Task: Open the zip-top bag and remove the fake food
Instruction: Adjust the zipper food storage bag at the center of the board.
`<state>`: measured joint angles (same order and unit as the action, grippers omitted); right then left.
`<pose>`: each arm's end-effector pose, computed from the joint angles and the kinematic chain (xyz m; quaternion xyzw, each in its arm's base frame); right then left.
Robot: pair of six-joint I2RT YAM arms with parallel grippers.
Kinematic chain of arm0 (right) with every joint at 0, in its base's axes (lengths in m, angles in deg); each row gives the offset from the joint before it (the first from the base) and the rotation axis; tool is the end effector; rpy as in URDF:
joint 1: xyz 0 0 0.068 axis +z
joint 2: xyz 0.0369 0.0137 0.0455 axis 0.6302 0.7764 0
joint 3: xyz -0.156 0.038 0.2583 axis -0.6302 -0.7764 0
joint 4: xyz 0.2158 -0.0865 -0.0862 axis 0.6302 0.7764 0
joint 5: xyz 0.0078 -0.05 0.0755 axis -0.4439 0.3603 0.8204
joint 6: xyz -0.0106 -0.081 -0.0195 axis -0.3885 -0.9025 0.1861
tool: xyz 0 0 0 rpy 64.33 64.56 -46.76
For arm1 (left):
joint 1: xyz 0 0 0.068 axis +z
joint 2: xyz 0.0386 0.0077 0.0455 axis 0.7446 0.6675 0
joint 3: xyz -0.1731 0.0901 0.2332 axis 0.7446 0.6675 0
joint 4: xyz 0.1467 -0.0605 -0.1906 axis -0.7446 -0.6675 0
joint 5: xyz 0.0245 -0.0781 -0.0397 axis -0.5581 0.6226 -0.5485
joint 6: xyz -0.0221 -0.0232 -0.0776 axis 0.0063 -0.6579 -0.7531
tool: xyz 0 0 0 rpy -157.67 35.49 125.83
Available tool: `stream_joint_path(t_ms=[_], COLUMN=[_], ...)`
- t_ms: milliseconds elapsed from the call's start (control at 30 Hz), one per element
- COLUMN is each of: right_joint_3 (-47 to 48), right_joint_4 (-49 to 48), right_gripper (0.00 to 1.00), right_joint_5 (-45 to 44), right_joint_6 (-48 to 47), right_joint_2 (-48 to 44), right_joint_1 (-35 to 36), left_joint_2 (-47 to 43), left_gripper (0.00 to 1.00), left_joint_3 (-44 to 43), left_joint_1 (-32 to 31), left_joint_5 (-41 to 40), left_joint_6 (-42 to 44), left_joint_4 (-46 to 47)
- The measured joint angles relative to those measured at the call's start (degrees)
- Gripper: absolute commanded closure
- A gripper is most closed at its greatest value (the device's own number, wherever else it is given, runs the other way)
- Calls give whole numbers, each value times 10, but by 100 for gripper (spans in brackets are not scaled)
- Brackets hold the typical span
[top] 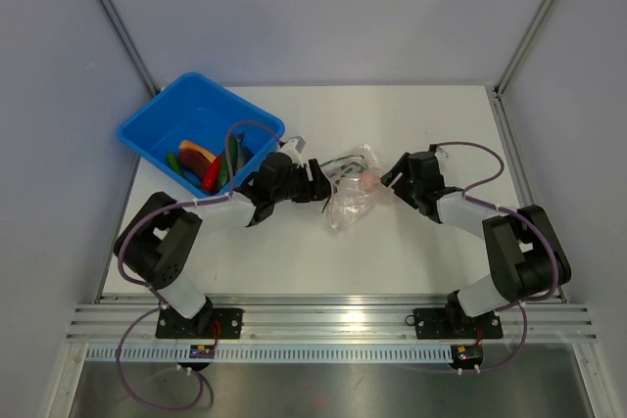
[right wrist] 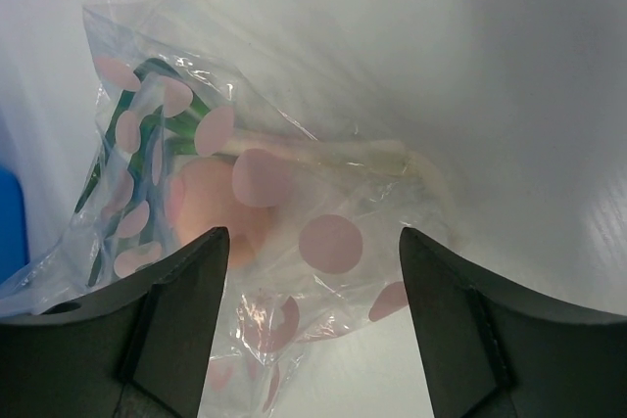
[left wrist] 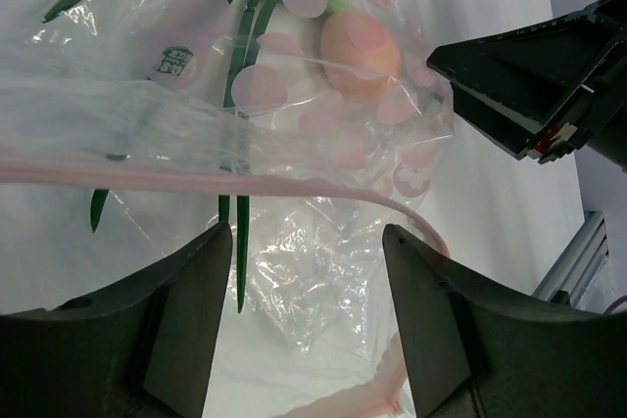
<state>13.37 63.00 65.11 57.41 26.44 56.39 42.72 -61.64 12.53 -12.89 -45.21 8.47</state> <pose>0.3007 0.0859 0.1782 0.2552 0.8732 0.1807 0.3738 0.2900 -0.2275 0.2034 0.0254 0.8592 -0.3831 0.3381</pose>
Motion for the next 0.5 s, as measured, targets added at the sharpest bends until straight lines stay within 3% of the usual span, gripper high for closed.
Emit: stream_joint_path(t_ms=[500], right_joint_3=[20], right_joint_4=[32], right_gripper=[19], right_joint_5=[-35], right_joint_6=[-35], right_joint_2=[-20], right_joint_1=[0], left_joint_2=[-124], left_gripper=[33], left_joint_3=[107], left_joint_1=[23], left_joint_5=[-46], left_joint_6=[-42], left_joint_4=[38])
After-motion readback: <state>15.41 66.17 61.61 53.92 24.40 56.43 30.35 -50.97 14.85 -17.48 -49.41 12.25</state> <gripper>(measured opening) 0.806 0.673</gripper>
